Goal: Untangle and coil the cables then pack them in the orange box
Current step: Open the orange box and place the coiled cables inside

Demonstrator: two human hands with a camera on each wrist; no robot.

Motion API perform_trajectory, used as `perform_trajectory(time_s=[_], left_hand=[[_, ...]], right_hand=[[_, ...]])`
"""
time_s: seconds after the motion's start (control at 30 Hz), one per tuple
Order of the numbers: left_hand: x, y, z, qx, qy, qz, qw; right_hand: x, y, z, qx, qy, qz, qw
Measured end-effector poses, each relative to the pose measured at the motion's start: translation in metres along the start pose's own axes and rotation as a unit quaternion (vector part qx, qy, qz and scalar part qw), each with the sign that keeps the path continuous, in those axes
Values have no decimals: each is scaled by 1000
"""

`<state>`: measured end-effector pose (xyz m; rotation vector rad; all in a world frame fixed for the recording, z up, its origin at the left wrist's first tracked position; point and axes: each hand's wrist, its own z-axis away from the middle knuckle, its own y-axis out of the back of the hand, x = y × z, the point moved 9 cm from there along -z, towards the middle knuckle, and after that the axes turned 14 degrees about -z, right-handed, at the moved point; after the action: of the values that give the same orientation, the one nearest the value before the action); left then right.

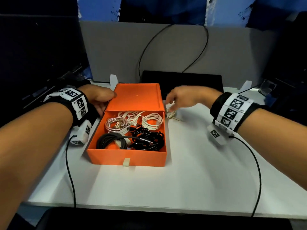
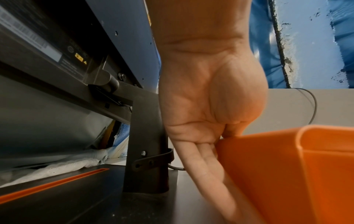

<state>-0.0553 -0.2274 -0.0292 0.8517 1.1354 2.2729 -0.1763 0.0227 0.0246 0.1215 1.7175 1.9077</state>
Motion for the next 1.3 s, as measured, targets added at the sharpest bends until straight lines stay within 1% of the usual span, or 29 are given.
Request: perform_trajectory(time_s=[0.03, 0.07, 0.1, 0.13, 0.2, 0.23, 0.3, 0.33, 0.37, 0.43, 0.5, 0.53, 0.57, 0.6, 0.63, 0.7, 0.73, 0.77, 0.8, 0.87, 0.9, 0.93, 1.0, 1.07, 1.1, 1.13, 1.17, 1.23, 1.3], left_hand=[[-1, 0, -1, 0, 4, 3, 1000], [-2, 0, -2, -1, 7, 5, 1000], [-3, 0, -3, -2, 9, 8, 1000], [-4, -1, -3, -2, 12, 11, 1000], [-3, -1, -3, -1, 13, 13, 1000], [-3, -1, -3, 0, 13, 13, 1000], [-2, 0, -2, -1, 11, 10, 1000], [-3, -1, -1, -5, 12, 8, 1000], [-3, -2, 0, -7, 11, 6, 1000], [-3, -3, 1, -9, 9, 6, 1000], [-2, -3, 2, -8, 6, 8, 1000], [-2, -3, 2, -9, 5, 9, 1000], [-1, -3, 2, -8, 4, 10, 1000], [-2, -3, 2, -7, 5, 12, 1000], [-2, -3, 2, -5, 5, 13, 1000], [-2, -3, 3, -2, 7, 16, 1000], [-3, -3, 2, -2, 9, 16, 1000], [-3, -3, 2, -2, 11, 15, 1000], [-4, -3, 1, -3, 14, 13, 1000], [-5, -4, 1, -4, 13, 9, 1000], [-5, -4, 1, -3, 11, 8, 1000], [-4, -3, 1, -1, 10, 7, 1000], [-4, -2, -1, 3, 5, 4, 1000], [-4, -2, -3, 5, 2, 6, 1000], [-6, -2, -4, 3, 3, 7, 1000], [-7, -3, -4, 1, 5, 8, 1000], [-8, -4, -5, -1, 6, 7, 1000], [-6, -4, -5, -4, 1, 2, 1000], [-3, -4, -3, 0, -8, -2, 1000]], right_hand=[[11, -16, -2, -40, -26, 22, 999], [20, -31, -5, -62, -40, 34, 997], [25, -42, -8, -68, -41, 39, 996], [27, -49, -12, -59, -30, 37, 997], [32, -49, -19, -7, -19, 44, 999], [36, -44, -19, 17, -26, 55, 998], [50, -36, -16, 32, -57, 61, 996], [60, -31, -15, 39, -71, 35, 996], [72, -25, -12, 49, -93, -25, 994], [87, -13, -5, 82, -100, -180, 975], [78, 8, 8, 143, -61, -297, 942], [65, 18, 15, 169, -26, -341, 925], [44, 25, 21, 178, 13, -362, 915], [18, 29, 28, 178, 53, -354, 917], [-11, 31, 37, 177, 93, -310, 929], [-72, 21, 52, 163, 180, -158, 957], [-97, 8, 55, 145, 207, -73, 965], [-114, -10, 54, 119, 209, 9, 971], [-122, -27, 48, 94, 194, 83, 973], [-122, -55, 32, 59, 136, 181, 972], [-118, -62, 26, 50, 114, 192, 973], [-116, -63, 25, 48, 99, 175, 978], [-112, -57, 32, 28, 78, 78, 993], [-114, -59, 53, -28, 69, -6, 997], [-118, -68, 67, -71, 66, -6, 995], [-120, -79, 79, -107, 58, 21, 992], [-119, -89, 87, -126, 49, 60, 989], [-114, -101, 88, -125, 35, 104, 986], [-111, -102, 80, -116, 32, 95, 988]])
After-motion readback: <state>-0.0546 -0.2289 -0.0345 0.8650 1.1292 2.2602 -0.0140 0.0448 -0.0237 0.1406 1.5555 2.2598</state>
